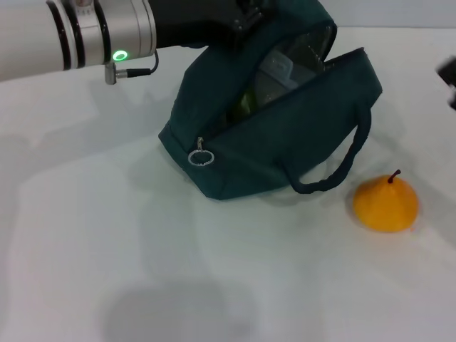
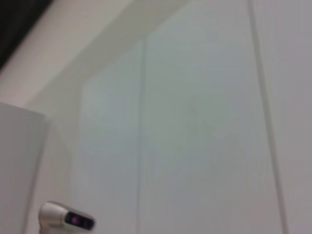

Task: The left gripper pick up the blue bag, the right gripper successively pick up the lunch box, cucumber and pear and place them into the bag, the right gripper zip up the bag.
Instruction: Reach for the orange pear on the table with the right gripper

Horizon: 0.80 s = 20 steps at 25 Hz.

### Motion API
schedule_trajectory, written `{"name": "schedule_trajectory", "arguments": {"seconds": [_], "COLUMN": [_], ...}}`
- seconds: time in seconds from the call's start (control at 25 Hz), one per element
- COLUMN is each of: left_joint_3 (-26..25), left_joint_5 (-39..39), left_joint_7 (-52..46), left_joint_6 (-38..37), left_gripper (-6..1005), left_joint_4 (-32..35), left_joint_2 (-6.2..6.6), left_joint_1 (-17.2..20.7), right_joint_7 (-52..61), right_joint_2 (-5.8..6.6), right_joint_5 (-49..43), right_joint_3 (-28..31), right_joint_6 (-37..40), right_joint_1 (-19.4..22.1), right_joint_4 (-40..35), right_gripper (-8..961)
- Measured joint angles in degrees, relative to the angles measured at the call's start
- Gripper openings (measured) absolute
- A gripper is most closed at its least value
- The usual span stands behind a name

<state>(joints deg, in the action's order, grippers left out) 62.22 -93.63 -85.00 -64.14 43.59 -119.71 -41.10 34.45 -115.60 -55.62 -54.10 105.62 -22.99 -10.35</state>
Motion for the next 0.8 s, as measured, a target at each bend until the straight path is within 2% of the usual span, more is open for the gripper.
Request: {"name": "schedule_trajectory", "arguments": {"seconds": [0.08,0.2,0.32,0.52,0.8], "left_joint_3": [0.01,0.44,2.02,3.87,4.21], "left_joint_5": [-0.08,-0.13,0.39,2.94,3.08], "left_joint_7": [0.0,0.01,0.45,1.99,2.17], "left_joint_6": [0.25,0.94,2.4,3.31,5.77], "left_gripper": [47,48,48,48,47], "left_joint_4": [0.0,-0.06,-0.53,-1.39,-1.47], "left_joint_2": [0.0,0.0,-0.12,-0.2,-0.17], "left_joint_1": [0.08,0.17,-0.23,-0.42,-0.46], "right_joint_7": [-1.16,-3.42,-6.88,-12.9,-13.27], "right_joint_2": [-0.05,-0.18,-0.29,-0.62,-0.45], "right_joint_5": [-0.03,-0.21,-0.34,-0.41,-0.24], "right_joint_3": [-0.24,-0.58,-0.96,-1.13,-1.22], "right_joint_6": [-0.13,-2.44,-4.56,-3.86,-3.75], "right_joint_1": [2.62,4.15,4.13,4.06,4.56], "right_joint_4": [0.55,3.43,7.22,9.98,11.2], "right_gripper": [830,829,829,828,827]}}
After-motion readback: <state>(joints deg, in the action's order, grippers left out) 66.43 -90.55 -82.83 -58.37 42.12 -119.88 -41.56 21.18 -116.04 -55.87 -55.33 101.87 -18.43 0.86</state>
